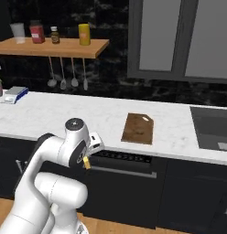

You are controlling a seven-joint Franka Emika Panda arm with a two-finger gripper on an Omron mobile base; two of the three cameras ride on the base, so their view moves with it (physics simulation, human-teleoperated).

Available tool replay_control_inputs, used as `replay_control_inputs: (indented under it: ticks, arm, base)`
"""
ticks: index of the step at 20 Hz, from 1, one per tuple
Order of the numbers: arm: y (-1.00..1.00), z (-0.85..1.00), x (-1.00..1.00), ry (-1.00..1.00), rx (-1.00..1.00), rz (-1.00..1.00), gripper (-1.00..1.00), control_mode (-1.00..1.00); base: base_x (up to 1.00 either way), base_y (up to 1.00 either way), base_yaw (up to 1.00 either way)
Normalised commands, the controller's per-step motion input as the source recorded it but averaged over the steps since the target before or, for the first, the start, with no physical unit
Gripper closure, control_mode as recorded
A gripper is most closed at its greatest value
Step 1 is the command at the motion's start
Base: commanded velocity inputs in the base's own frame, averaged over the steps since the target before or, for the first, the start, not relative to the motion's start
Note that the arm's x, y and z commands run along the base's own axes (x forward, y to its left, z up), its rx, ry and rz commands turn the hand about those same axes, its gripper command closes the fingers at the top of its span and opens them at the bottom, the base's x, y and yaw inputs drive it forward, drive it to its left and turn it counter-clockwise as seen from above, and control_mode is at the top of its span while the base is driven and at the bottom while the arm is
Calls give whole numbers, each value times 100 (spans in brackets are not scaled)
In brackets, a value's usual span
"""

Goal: Pick up the sponge from the counter and clean the cutting board by briefly scrubbing or pressing down on the cutting board. Once finished, release the sponge.

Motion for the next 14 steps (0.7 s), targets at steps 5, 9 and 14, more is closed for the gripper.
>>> replay_control_inputs:
  ticks: [5,9,14]
  arm:
    - [0,0,0,0,0,0,100,100]
    - [0,0,0,0,0,0,100,100]
    - [0,0,0,0,0,0,100,100]
  base:
    - [63,-52,0]
    - [68,-52,0]
    - [69,-53,0]
